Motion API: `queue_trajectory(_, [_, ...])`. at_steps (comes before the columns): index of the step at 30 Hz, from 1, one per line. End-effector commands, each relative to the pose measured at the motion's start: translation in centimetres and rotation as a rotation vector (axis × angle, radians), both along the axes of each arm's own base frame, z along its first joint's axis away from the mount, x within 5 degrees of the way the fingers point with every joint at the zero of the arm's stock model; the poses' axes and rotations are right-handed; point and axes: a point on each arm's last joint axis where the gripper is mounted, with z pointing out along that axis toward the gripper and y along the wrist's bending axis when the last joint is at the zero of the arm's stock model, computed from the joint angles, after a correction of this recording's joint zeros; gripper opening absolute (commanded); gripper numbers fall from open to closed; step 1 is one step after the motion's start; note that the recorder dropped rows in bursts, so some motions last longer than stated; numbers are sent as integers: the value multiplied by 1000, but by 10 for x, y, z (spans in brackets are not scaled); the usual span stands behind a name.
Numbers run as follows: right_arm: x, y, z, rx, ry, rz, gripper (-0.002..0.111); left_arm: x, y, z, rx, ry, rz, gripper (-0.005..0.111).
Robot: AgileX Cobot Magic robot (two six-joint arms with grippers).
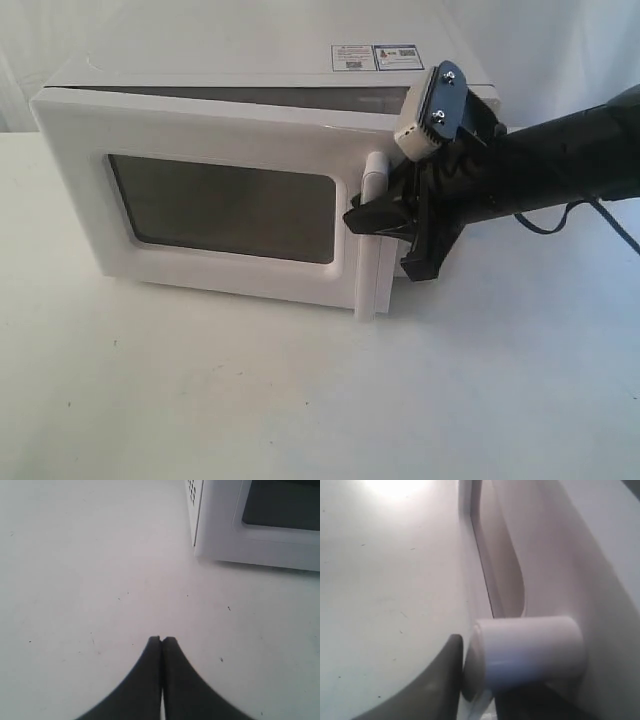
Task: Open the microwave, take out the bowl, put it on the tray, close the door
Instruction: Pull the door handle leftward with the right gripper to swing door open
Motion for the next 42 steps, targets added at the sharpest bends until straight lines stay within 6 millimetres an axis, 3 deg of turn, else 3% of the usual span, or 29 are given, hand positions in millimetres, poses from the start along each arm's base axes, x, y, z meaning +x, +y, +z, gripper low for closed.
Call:
queue_trajectory(1, [-9, 21, 9, 86, 47, 100, 0, 0, 0, -1, -6, 1, -6, 0])
queue_trajectory(6, [-9, 20, 8, 84, 87, 78, 3, 0, 0, -1, -6, 1, -6, 0])
queue_trajectory(13, [-15, 22, 9, 117, 158, 114, 42, 0, 0, -1, -6, 1, -6, 0])
queue_trajectory(15, [-18, 22, 7, 112, 209, 118, 47, 0, 0, -1, -6, 1, -6, 0])
queue_trajectory(22, [-31, 8, -8, -99, 445, 66, 47, 0, 0, -1, -6, 1, -6, 0])
queue_trajectory(26, [-46, 7, -9, -123, 645, 117, 47, 0, 0, -1, -6, 1, -6, 0])
queue_trajectory(32, [-48, 1, -14, -187, 785, -17, 46, 0, 0, -1, -6, 1, -6, 0])
queue_trajectory(36, [-41, 1, -15, -179, 726, -76, 43, 0, 0, -1, -6, 1, -6, 0])
queue_trajectory(42, [-1, -10, -16, -163, 391, -387, 38, 0, 0, -1, -6, 1, -6, 0])
